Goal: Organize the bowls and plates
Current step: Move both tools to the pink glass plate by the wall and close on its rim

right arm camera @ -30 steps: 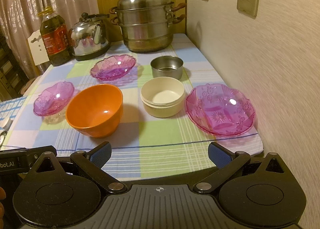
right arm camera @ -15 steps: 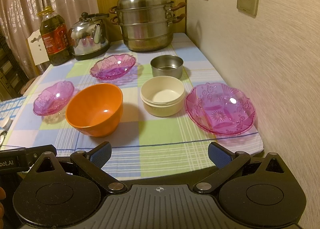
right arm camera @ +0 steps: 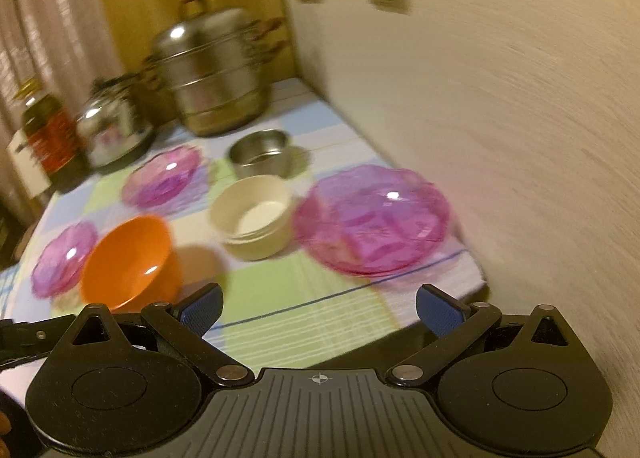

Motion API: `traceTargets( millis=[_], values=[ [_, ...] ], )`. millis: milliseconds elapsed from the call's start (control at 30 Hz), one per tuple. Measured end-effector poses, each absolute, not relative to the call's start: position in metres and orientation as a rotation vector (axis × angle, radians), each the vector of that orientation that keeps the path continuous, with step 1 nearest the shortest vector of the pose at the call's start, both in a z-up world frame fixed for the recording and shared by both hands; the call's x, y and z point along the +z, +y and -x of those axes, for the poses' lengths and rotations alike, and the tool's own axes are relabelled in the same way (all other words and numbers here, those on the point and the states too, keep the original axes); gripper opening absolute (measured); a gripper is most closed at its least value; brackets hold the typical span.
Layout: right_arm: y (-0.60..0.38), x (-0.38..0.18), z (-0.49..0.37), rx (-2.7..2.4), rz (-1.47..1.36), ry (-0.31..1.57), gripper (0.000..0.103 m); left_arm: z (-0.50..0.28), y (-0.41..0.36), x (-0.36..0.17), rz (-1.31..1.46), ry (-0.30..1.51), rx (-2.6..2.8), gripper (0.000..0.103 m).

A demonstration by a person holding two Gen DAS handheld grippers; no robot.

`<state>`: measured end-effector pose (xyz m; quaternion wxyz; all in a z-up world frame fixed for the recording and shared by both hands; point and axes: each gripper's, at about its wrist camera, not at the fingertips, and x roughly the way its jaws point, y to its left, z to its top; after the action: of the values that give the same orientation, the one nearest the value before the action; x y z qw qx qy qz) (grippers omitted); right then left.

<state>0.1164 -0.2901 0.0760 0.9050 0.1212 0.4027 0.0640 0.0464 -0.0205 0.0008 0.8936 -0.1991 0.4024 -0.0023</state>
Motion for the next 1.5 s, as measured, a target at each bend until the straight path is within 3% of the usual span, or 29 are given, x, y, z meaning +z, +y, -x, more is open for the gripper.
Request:
traceTargets(
  millis=[433, 533, 633, 1033, 1300, 1500],
  values=[
    [-0.35, 0.035, -0.149, -0.061, -0.413, 0.922, 0.101, -0.131, -0.08, -0.04, 0.505, 0.887, -0.17, 0.09],
    [-0.355, 0.021, -0.159, -0.073, -0.459, 0.952, 0.078, -0.146, -0.092, -0.052, 0.523, 0.889, -0.191, 0.089],
    [-0.359, 0.008, -0.165, -0.104, -0.495, 0.969, 0.076, -0.162, -0.102, -0.065, 0.556, 0.899, -0.213, 0.086],
    [-0.371, -0.018, -0.188, -0.175, -0.582, 0.977, 0.062, -0.205, -0.129, -0.097, 0.572, 0.929, -0.215, 0.063],
    [-0.378, -0.03, -0.201, -0.197, -0.641, 0.988, 0.05, -0.219, -0.14, -0.112, 0.553, 0.946, -0.204, 0.038],
    [-0.376, -0.038, -0.208, -0.207, -0.652, 0.996, 0.042, -0.226, -0.145, -0.118, 0.535, 0.954, -0.197, 0.027]
  ],
)
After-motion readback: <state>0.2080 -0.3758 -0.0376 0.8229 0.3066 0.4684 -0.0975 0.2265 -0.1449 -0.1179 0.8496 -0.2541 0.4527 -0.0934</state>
